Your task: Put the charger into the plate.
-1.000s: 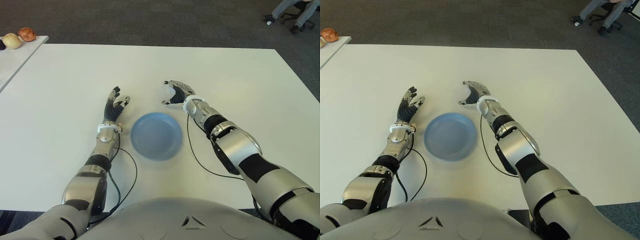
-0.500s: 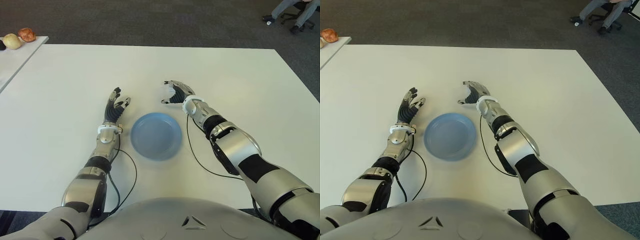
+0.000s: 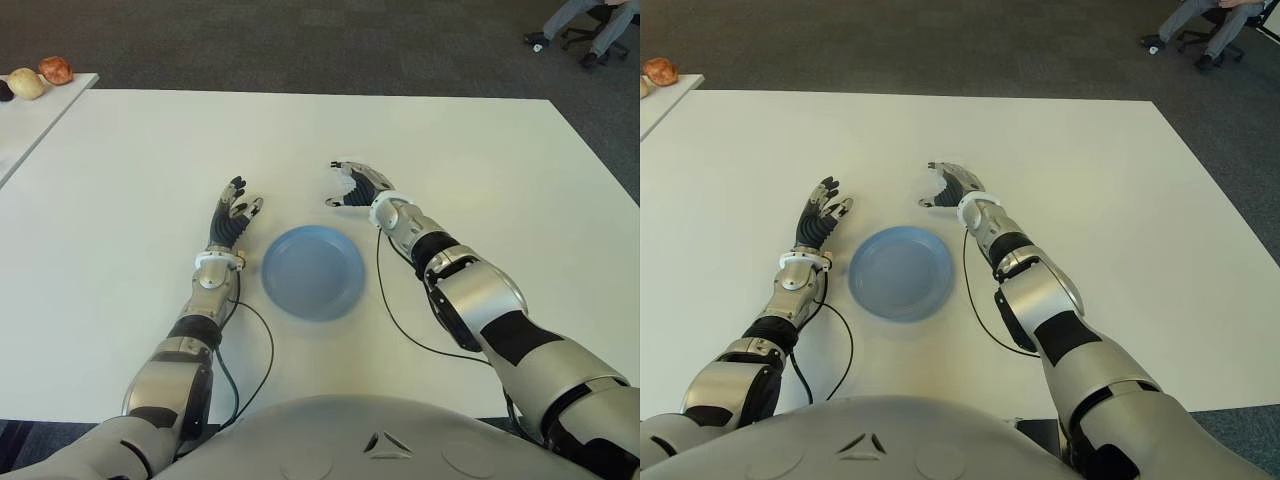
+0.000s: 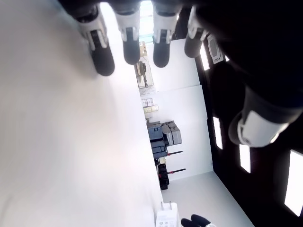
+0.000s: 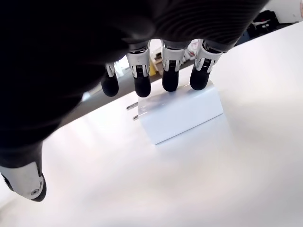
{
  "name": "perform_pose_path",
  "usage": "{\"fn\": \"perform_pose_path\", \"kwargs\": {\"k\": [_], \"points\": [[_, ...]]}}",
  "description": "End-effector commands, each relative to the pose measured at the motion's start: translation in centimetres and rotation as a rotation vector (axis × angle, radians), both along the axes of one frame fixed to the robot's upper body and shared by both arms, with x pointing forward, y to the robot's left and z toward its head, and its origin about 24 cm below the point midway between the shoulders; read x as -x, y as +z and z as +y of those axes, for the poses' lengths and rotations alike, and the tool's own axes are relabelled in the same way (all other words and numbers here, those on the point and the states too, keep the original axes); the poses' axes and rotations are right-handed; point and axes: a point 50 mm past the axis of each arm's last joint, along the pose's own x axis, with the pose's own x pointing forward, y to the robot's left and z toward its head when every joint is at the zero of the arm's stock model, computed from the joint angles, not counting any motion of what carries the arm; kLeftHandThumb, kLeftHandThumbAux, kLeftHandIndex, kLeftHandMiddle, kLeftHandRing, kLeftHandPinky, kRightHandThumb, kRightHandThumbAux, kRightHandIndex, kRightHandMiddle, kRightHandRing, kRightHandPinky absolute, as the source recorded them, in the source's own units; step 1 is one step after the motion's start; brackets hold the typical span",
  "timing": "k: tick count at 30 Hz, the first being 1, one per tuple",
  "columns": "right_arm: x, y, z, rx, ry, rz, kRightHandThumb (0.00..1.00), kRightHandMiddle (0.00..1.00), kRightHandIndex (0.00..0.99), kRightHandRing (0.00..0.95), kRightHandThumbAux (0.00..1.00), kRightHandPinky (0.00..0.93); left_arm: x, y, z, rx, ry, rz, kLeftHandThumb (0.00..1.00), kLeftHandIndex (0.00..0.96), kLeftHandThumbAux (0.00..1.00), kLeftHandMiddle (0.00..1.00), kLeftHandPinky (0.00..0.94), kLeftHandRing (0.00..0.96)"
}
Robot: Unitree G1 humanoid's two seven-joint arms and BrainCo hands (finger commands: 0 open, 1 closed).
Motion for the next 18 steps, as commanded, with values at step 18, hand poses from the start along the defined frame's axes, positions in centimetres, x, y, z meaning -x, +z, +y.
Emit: {"fn": "perform_pose_path", "kwargs": {"k": [18], "points": [[-0.1, 1.2, -8.5, 0.386, 0.132, 0.220, 0.000, 0.095, 0.000, 0.129, 0.646, 0.194, 3.6, -4.1, 0.3, 0.027, 0.026, 0.238, 0.000, 0.067, 0.532, 0.122, 0.092, 0.108]]}}
